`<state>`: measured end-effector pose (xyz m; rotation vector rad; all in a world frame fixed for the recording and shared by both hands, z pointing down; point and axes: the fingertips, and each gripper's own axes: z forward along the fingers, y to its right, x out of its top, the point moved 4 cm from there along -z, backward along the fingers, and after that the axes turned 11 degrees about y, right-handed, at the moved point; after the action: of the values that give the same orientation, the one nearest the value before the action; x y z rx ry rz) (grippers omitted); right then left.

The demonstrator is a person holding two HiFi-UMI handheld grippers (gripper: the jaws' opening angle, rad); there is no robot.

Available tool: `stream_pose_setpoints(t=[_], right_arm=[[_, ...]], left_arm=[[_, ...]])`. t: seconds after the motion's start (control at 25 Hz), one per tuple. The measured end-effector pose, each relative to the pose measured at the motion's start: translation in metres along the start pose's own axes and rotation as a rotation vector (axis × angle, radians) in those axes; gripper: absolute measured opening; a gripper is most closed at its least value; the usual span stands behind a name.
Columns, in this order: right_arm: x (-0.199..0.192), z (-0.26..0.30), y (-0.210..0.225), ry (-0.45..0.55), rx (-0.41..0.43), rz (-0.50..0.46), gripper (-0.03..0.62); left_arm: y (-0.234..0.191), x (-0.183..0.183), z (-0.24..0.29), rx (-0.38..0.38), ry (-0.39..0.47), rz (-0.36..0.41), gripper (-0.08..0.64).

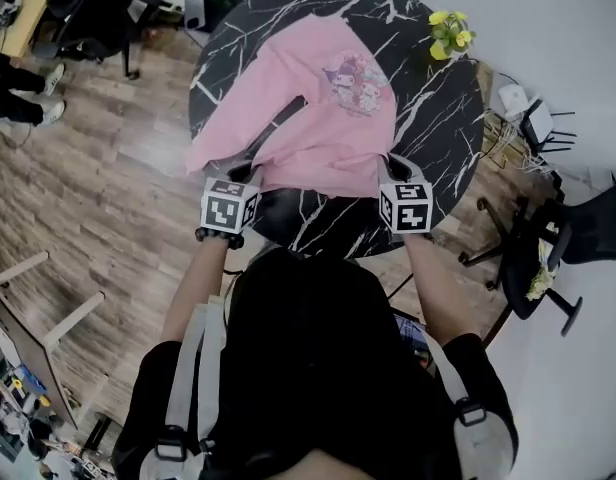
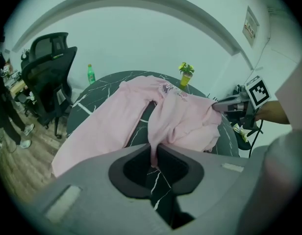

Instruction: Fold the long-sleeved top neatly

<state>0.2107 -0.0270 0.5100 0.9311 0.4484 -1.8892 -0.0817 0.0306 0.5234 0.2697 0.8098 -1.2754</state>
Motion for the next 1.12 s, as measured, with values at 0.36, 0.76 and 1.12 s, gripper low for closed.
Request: stream_pose_setpoints(t=[0.36, 0.76, 1.12], right_arm=[[-0.009, 0.02, -0.087, -0.087, 0.269, -0.147, 0.026], [-0.006, 0.033, -0.105, -0.135, 0.381, -0.174, 0.123], [0.046, 0.057, -0.068, -0.056, 0.29, -0.141, 0.158]], left_arm=[[-0.028, -0.053, -0.041, 0.132, -0.037, -0.116, 0.044], [-0.042, -0.045, -0.041, 0.167, -0.061, -0.09, 0.16], [-0.033, 0.048, 0.008, 0.065, 0.009, 0.038, 0.178]])
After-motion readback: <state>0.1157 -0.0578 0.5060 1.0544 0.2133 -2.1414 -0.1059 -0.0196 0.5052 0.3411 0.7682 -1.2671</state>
